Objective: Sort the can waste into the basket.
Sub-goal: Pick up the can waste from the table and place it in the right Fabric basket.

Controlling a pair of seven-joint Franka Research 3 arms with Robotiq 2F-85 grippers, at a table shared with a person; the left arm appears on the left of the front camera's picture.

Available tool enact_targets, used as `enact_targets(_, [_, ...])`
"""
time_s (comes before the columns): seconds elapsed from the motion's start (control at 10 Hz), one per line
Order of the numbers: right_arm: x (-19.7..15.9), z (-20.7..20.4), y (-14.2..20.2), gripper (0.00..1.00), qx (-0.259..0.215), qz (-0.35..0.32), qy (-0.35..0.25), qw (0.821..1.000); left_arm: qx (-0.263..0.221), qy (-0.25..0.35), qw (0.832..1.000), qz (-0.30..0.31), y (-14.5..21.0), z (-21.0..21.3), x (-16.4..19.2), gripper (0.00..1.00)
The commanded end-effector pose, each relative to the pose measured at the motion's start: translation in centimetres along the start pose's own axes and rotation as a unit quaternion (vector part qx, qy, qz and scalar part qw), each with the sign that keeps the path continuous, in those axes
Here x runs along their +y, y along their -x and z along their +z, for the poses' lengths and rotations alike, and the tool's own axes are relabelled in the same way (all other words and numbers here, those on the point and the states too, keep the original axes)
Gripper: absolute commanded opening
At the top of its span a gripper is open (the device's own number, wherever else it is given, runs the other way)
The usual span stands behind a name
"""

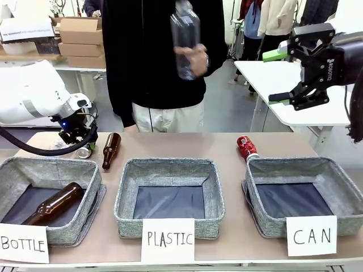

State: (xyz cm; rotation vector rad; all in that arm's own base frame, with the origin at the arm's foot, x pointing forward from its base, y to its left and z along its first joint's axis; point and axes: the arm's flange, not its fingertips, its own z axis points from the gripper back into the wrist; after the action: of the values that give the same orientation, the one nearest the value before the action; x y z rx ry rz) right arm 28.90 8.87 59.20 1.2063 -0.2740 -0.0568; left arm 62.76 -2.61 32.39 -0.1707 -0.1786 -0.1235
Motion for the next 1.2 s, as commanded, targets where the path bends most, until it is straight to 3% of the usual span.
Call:
enact_targets(0.0, [0.2,-0.3,-0.2,1.0,-0.002,0.009,-0.015,1.0,0.0,-0.006,1.0,0.009,-0.1,0.7,-0.1,0.0])
enact_targets(0.2, [0.2,-0.3,-0.2,1.0,-0.002,0.009,-0.015,1.0,-0.027,0.006,0.999,0.023,0.1,3.4,0.5,0.0])
enact_targets(0.4, [0.2,-0.3,-0.2,1.0,-0.002,0.009,-0.015,1.0,-0.056,0.046,0.997,0.013,2.1,11.0,1.4,0.0])
enact_targets(0.5, [0.2,-0.3,-0.2,1.0,-0.002,0.009,-0.015,1.0,-0.051,0.067,0.996,0.003,5.2,16.3,1.2,0.0])
enact_targets(0.6, [0.2,-0.3,-0.2,1.0,-0.002,0.009,-0.015,1.0,-0.065,0.134,0.988,-0.044,9.7,21.3,0.8,0.0])
enact_targets(0.8, [0.2,-0.3,-0.2,1.0,-0.002,0.009,-0.015,1.0,-0.092,0.172,0.973,-0.121,19.3,26.7,0.7,0.0])
enact_targets(1.0, [0.2,-0.3,-0.2,1.0,-0.002,0.009,-0.015,1.0,-0.185,0.178,0.953,-0.158,27.5,28.2,0.5,0.0])
enact_targets(1.1, [0.2,-0.3,-0.2,1.0,-0.002,0.009,-0.015,1.0,-0.261,0.176,0.934,-0.172,31.6,28.4,0.3,0.0])
